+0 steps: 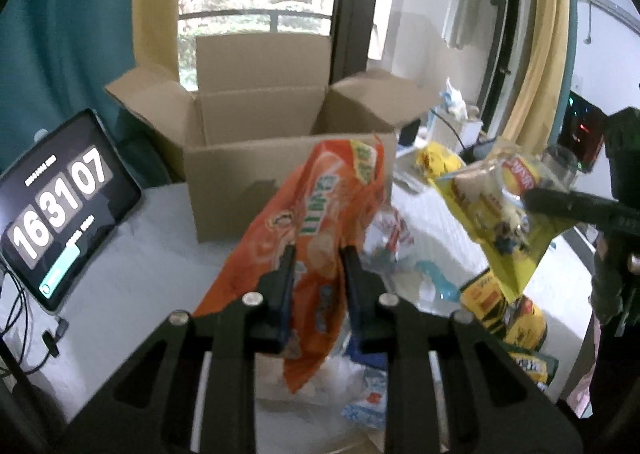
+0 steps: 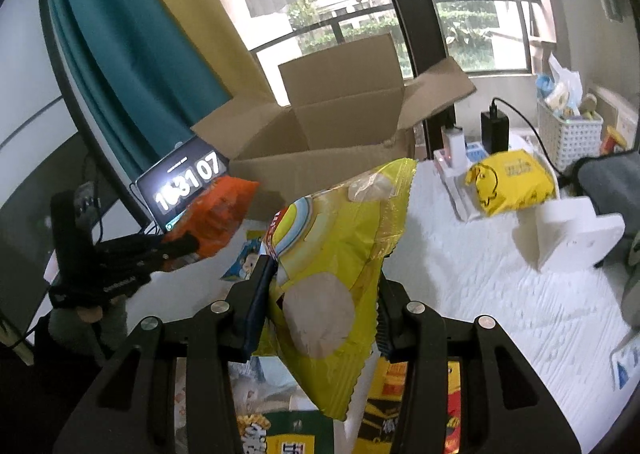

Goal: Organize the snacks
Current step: 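Carry both bags over the box and open both grippers to drop them, then withdraw both grippers from the box toward the remaining snacks, then grasp the yellow-and-black jerky bag with the right gripper and lift it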

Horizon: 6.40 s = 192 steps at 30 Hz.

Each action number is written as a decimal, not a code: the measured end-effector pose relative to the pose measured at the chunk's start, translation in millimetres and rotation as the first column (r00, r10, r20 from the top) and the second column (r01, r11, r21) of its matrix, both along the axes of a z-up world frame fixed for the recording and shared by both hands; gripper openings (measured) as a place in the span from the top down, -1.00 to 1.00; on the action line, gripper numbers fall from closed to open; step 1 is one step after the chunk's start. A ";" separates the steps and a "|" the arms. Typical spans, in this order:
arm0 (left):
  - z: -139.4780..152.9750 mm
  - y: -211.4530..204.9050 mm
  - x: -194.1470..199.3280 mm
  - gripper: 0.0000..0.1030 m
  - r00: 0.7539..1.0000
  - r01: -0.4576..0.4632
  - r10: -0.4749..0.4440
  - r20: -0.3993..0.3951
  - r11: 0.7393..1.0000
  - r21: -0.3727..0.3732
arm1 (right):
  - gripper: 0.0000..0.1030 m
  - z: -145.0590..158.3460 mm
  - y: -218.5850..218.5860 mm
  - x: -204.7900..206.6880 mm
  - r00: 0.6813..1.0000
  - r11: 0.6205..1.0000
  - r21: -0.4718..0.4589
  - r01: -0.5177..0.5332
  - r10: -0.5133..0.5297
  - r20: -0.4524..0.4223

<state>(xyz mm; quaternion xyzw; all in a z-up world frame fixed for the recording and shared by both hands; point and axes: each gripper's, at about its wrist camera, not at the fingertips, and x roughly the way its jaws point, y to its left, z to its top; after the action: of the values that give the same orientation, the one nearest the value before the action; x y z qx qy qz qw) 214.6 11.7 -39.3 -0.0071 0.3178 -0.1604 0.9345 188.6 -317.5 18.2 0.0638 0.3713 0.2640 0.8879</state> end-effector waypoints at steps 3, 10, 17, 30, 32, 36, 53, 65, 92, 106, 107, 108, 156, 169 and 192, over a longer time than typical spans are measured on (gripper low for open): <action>9.2 6.8 4.4 0.56 1.000 -0.015 0.015 0.022 1.000 -0.015 | 0.09 4.9 3.7 5.1 1.000 1.000 -0.006 -0.004 0.004 0.016; 27.8 19.9 21.8 0.56 0.996 -0.048 0.050 0.075 0.998 -0.033 | 0.09 17.9 16.2 25.6 0.998 0.999 -0.027 -0.019 0.021 0.062; 41.4 28.5 43.3 0.56 0.989 -0.075 0.080 0.121 0.996 -0.044 | 0.09 29.2 27.2 51.6 0.994 0.999 -0.039 -0.028 0.031 0.100; 53.7 38.4 98.2 0.56 0.976 -0.128 0.133 0.175 0.991 -0.040 | 0.09 40.6 46.2 103.6 0.984 0.998 -0.057 -0.025 0.035 0.172; 55.0 39.0 109.1 0.56 0.974 -0.134 0.140 0.180 0.990 -0.044 | 0.09 40.7 48.4 111.4 0.983 0.998 -0.061 -0.025 0.035 0.181; 56.5 39.5 134.0 0.56 0.970 -0.144 0.154 0.190 0.988 -0.063 | 0.09 39.7 51.7 126.4 0.980 0.998 -0.063 -0.014 0.027 0.197; 29.9 31.6 214.6 0.53 0.962 -0.217 0.227 0.149 0.973 -0.083 | 0.09 40.1 57.8 198.7 0.970 0.996 -0.064 0.057 -0.040 0.238; 25.4 45.1 222.6 -0.28 0.952 -0.263 0.275 0.132 0.960 -0.099 | -0.12 21.6 84.3 252.6 0.975 0.993 -0.077 0.091 -0.074 0.208; 59.8 4.5 122.3 -0.49 0.972 -0.149 0.161 0.169 0.985 -0.083 | -0.54 48.0 66.8 140.8 0.971 0.974 -0.196 0.112 -0.065 0.232; 41.9 -20.7 61.7 -0.50 0.987 -0.089 0.095 0.129 0.995 -0.053 | -0.54 41.7 37.5 73.3 0.974 0.975 -0.187 0.118 -0.077 0.212; 40.6 -22.4 58.9 -0.50 0.988 -0.084 0.089 0.125 0.995 -0.052 | -0.54 39.8 34.5 69.7 0.975 0.975 -0.187 0.120 -0.081 0.207; 37.4 -25.2 55.1 -0.50 0.989 -0.078 0.083 0.119 0.996 -0.051 | -0.54 37.7 31.1 65.4 0.975 0.974 -0.187 0.124 -0.085 0.204; -80.0 -150.0 34.3 -0.52 0.933 0.158 -0.117 -0.340 0.983 0.095 | 0.00 -126.7 -66.8 -43.0 0.974 0.977 -0.207 0.040 -0.084 -0.211; -110.3 -176.9 67.0 -0.93 0.896 0.201 -0.115 -0.429 0.966 0.161 | 0.15 -115.1 -95.6 -26.4 0.983 0.990 -0.135 0.036 -0.059 -0.171; -94.2 -182.9 44.3 -0.39 0.913 0.290 -0.233 -0.333 0.948 0.131 | 0.49 -69.8 -112.8 -22.5 0.990 0.986 -0.115 0.124 -0.130 -0.048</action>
<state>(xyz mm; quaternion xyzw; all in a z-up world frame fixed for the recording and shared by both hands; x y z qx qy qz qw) 258.8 -171.2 -133.5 0.0937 0.4733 -0.2522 0.8388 166.1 -430.3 -51.6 0.0448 0.4051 0.1839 0.8944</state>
